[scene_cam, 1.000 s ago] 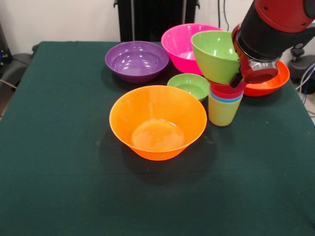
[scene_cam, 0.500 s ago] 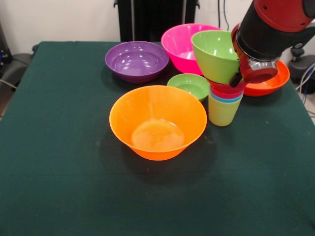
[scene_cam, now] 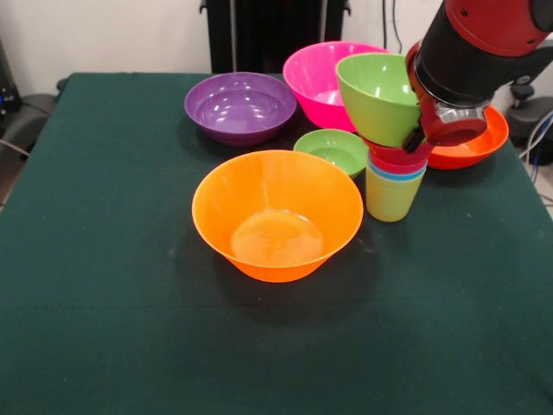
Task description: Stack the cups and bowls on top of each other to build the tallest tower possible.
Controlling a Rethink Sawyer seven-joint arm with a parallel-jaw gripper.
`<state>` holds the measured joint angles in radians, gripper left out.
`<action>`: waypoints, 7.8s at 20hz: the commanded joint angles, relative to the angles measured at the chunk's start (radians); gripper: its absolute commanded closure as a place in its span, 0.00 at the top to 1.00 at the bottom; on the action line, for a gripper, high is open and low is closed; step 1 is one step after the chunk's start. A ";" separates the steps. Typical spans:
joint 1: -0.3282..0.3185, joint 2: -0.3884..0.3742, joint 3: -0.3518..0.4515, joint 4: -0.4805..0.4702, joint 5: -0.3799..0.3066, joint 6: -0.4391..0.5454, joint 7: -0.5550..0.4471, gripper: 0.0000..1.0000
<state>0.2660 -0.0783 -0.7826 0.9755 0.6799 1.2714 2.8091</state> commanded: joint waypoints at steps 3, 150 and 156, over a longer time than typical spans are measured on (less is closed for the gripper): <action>0.006 -0.013 0.145 0.053 0.015 -0.042 0.170 0.00; -0.051 -0.146 0.150 0.197 -0.073 -0.109 0.003 1.00; -0.057 -0.153 0.151 0.170 -0.071 -0.075 0.018 1.00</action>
<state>0.2355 -0.2364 -0.7822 1.1549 0.6716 1.1646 2.8098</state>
